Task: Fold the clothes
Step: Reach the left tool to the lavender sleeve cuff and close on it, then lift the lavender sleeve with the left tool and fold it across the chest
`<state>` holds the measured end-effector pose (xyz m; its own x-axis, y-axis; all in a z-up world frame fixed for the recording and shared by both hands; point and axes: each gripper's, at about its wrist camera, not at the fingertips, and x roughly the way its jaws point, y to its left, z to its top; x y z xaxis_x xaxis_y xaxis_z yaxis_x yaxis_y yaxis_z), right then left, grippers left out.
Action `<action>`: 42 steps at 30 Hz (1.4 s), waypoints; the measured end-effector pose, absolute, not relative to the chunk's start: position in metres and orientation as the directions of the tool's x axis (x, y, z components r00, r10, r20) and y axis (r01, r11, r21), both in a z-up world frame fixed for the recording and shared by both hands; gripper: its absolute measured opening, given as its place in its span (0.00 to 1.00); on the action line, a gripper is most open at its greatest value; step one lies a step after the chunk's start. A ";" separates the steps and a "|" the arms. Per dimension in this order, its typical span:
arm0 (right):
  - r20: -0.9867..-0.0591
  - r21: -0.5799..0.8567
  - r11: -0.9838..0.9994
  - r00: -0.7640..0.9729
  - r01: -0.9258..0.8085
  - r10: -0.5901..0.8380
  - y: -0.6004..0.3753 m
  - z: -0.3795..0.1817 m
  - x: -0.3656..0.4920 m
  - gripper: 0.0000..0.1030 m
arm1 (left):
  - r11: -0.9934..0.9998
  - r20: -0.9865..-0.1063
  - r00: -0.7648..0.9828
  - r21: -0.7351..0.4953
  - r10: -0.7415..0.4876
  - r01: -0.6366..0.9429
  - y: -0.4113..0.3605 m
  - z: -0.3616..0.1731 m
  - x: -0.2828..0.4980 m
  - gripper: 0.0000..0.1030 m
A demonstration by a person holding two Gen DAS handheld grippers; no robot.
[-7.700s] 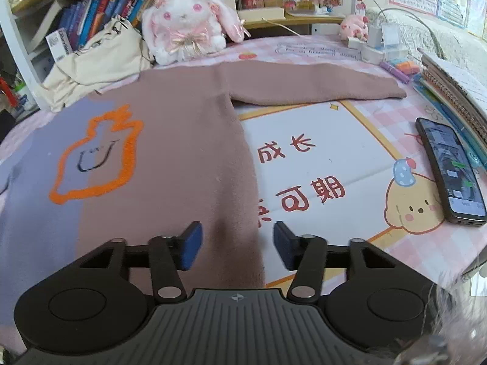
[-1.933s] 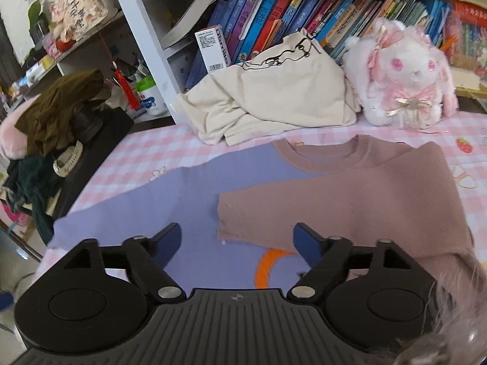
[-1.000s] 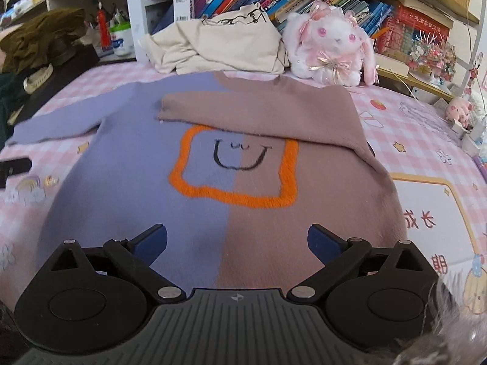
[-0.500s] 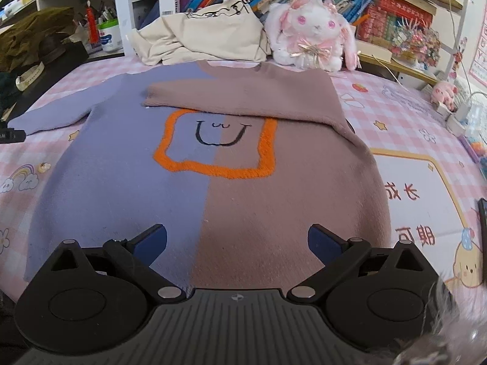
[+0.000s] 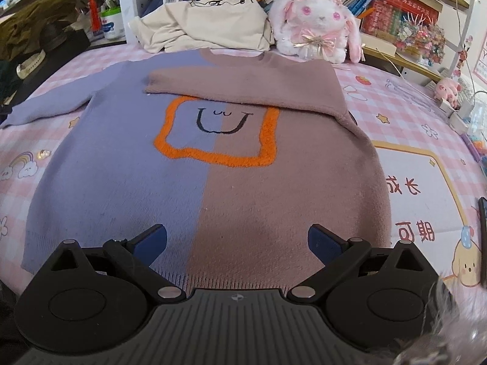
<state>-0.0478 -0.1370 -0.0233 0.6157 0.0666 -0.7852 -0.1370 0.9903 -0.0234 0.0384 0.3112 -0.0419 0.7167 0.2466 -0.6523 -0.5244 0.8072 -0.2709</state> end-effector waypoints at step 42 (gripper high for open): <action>-0.801 -0.013 0.992 0.596 -0.125 0.065 -0.144 -0.028 -0.041 0.97 | 0.381 -0.631 0.766 -0.683 0.122 -0.623 0.355 -0.073 0.052 0.04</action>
